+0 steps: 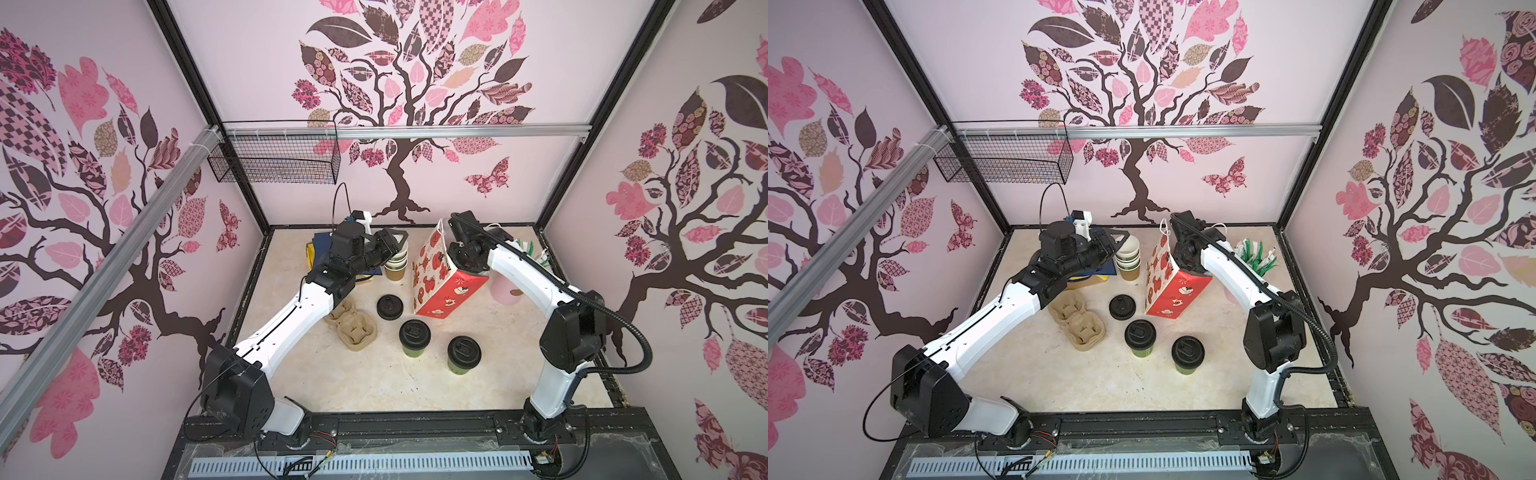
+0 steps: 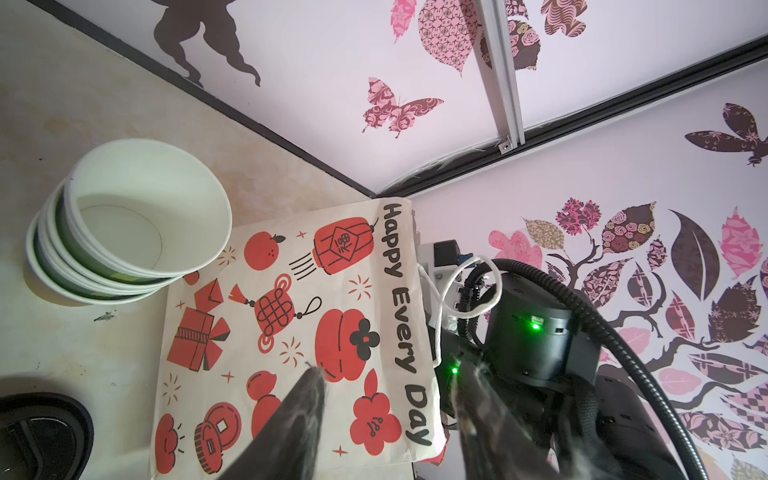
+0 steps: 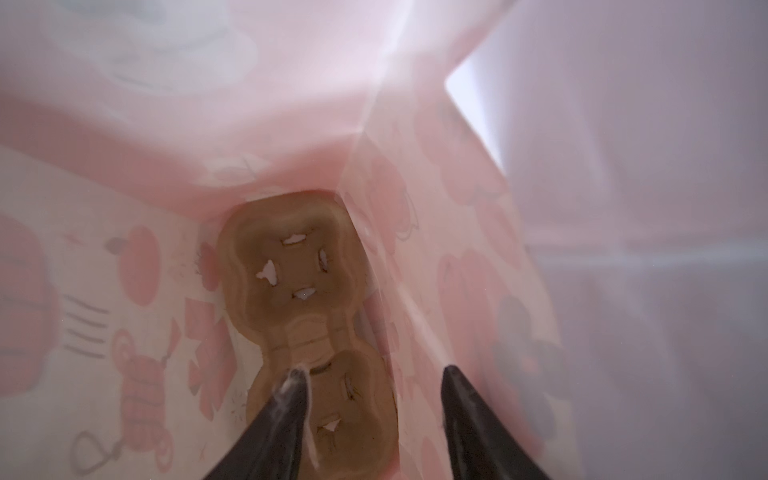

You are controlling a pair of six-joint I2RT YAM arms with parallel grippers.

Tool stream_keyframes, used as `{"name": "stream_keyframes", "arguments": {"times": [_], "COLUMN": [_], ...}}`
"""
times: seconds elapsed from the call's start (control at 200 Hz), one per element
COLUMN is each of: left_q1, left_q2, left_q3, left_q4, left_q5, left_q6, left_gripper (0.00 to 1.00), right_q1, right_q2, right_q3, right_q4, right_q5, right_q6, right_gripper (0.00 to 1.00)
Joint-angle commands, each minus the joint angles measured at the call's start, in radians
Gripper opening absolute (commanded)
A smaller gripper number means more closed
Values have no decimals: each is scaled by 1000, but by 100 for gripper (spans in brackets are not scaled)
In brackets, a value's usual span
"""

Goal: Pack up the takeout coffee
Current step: 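Lower the pulp carrier to the bag bottom with the right gripper, then open the right gripper and lift it out of the bag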

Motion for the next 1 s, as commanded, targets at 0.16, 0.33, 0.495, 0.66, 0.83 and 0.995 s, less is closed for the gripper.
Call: {"name": "stream_keyframes", "arguments": {"times": [0.16,0.33,0.495,0.66,0.83,0.995], "left_q1": [6,5,5,6,3,-1], "left_q2": [-14,-11,9,61,116,148], "left_q3": [-16,-14,-4,45,101,122], "left_q4": [2,6,12,31,23,24], "left_q5": [-6,-2,29,111,148,153], "left_q6": [20,21,22,26,41,44], "left_gripper": [54,54,56,63,70,72], "right_q1": [-5,-3,-3,0,11,12], "right_q2": [-83,-98,-114,-131,-152,-184], "right_q3": [-19,-15,-14,-10,3,12], "right_q4": [53,75,107,137,173,207], "right_q5": [21,8,-1,-39,-73,-134], "right_q6": [-5,-14,-26,-30,-44,-63], "right_gripper": [58,59,58,56,55,56]}}
